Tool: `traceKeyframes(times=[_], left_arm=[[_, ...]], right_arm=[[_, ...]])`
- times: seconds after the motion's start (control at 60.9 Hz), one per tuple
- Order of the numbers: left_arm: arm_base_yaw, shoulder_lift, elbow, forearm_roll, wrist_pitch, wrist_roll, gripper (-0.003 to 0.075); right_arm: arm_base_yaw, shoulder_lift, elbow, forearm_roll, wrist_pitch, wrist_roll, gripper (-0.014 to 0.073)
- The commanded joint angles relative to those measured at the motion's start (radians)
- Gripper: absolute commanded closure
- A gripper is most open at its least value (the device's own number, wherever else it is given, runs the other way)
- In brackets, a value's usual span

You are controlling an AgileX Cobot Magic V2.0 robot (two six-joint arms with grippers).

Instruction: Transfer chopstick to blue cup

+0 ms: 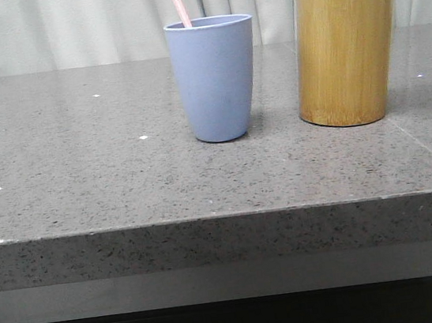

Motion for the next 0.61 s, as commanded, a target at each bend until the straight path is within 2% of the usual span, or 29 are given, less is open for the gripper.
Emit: traceKeyframes(times=[0.0,0.394,0.592], left_arm=[[-0.009,-0.004,-0.023,-0.012,-0.085,0.001,0.0739],[-0.009,-0.004,-0.023,-0.012,-0.085,0.001,0.0739],[-0.009,-0.004,-0.023,-0.012,-0.085,0.001,0.0739]], right_arm=[[-0.008,-0.086,0.044,-0.012,-0.061,-0.006,0.0704],[-0.006,-0.493,0.511,0.000,-0.258,-0.006,0.0704],[-0.006,-0.675,0.663,0.000,-0.282,-0.006,0.0704]])
